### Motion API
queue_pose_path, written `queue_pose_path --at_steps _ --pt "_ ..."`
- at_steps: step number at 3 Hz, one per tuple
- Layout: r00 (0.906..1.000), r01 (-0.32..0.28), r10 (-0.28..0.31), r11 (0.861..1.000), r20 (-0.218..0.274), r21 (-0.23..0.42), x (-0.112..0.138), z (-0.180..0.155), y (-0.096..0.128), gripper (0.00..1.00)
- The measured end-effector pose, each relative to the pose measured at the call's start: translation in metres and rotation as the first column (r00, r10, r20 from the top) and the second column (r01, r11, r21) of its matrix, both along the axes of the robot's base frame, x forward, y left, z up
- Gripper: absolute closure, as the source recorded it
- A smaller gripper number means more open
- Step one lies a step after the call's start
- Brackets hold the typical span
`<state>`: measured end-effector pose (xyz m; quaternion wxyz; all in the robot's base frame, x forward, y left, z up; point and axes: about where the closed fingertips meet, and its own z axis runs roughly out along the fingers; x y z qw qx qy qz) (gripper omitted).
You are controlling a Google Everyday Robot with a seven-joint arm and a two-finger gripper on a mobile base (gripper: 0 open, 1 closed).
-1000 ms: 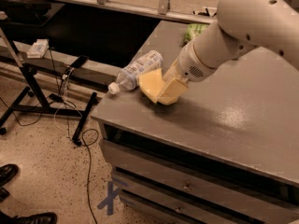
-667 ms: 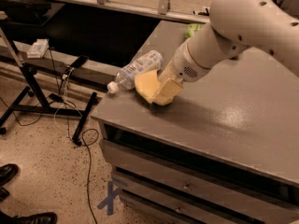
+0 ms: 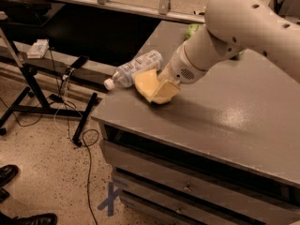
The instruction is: Move sponge near blue plastic bottle
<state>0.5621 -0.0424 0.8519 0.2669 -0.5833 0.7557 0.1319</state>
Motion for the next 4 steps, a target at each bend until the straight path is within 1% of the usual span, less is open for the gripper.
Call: queue_pose_path --at_steps 1,2,3,4 --pt "1.0000 -0.001 0.001 1.000 -0.007 -0.004 0.000 -0.002 0.002 0.13" --pt "1.0000 0.000 0.000 1.000 -0.009 -0.006 0.000 -0.003 0.002 0.00" --pt "1.0000 0.000 0.000 1.000 -0.009 -0.006 0.000 -0.003 0.002 0.00" --pt "0.9977 0.068 -0.068 0.998 0.006 0.002 0.007 0.005 -0.024 0.00"
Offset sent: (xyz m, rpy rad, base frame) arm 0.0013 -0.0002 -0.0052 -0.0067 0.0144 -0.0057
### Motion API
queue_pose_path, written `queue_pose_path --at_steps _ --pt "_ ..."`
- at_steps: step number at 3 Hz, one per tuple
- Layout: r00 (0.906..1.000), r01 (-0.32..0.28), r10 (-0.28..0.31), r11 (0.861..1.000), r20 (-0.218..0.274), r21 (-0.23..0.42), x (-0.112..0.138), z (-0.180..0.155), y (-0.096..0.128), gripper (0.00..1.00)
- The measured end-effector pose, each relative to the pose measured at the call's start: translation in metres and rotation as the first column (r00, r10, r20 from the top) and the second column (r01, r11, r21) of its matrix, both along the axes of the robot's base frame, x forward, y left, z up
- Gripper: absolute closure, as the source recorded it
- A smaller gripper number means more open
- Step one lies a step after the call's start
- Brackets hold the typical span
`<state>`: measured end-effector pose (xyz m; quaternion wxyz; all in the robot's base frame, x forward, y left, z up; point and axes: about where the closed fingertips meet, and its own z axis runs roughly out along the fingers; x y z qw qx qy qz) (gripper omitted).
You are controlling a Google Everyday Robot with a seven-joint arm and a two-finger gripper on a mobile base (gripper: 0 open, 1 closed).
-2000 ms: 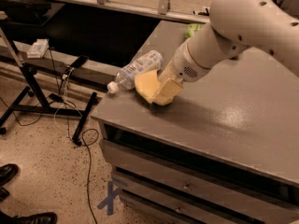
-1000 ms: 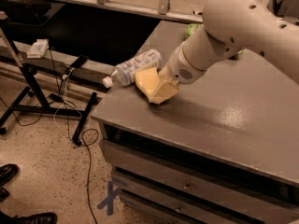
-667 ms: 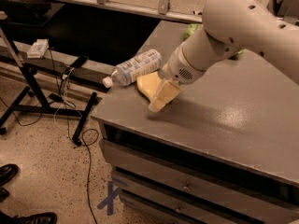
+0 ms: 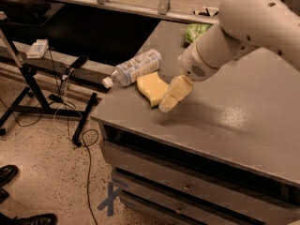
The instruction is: Move sponge near blue plastic bottle
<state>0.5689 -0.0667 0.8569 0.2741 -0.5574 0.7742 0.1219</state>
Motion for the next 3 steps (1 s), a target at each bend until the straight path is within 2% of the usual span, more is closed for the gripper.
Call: queue_pose_path --at_steps 1,2,3 --pt "0.9931 0.114 -0.114 0.993 0.027 0.026 0.005 0.014 -0.053 0.00" --pt "0.9719 0.226 -0.229 0.972 0.053 0.064 0.001 0.027 -0.117 0.00" --pt "0.9680 0.241 -0.245 0.968 0.055 0.067 -0.001 0.028 -0.126 0.00"
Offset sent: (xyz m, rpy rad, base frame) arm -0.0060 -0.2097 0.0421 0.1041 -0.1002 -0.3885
